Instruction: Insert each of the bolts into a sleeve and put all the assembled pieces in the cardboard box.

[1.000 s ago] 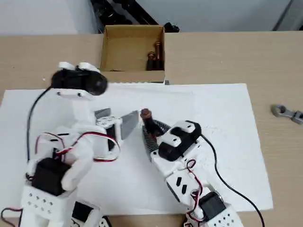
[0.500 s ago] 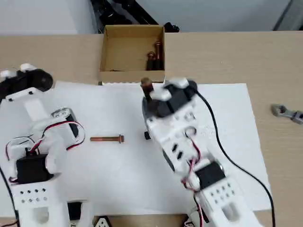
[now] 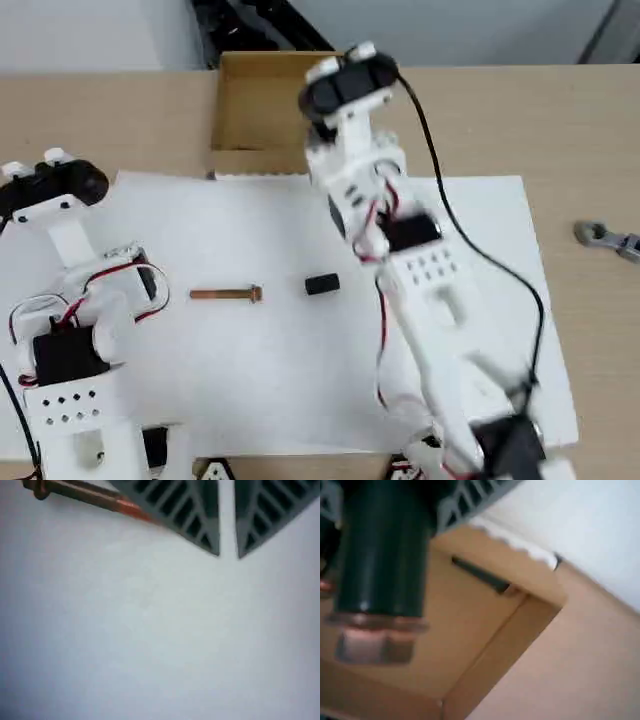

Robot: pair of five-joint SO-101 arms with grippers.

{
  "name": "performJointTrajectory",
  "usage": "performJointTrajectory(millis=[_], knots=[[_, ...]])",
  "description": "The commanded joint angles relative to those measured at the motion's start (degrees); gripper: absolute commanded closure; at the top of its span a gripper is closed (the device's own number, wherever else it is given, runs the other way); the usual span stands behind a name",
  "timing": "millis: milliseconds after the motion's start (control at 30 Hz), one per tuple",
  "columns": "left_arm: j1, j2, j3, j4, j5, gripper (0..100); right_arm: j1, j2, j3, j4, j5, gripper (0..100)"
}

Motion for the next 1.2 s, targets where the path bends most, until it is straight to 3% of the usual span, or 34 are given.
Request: performJointTrajectory(millis=[0,433,633,833,1033,1167], knots=[[-0.3,0.2,-0.2,-1.1,-2.5,99,0.4,9.2,-12.7,-0.7,0.2,99.6],[-0.1,0.0,2.5,2.4,-7.6,99,0.7,43.8,-40.0,-0.7,0.4,99.4],[-0.1,0.0,2.5,3.0,-7.7,99,0.7,43.5,-40.3,-0.1,0.2,88.3],[-0.1,0.0,2.4,2.8,-8.1,99,0.6,40.3,-40.2,2.9,0.3,88.3],[0.0,0.5,2.2,3.2,-15.7,99,2.0,38.1,-40.2,5.5,0.4,88.7],[0.4,2.2,-1.5,5.3,-23.6,97,3.2,34.6,-40.2,12.6,0.5,88.8]])
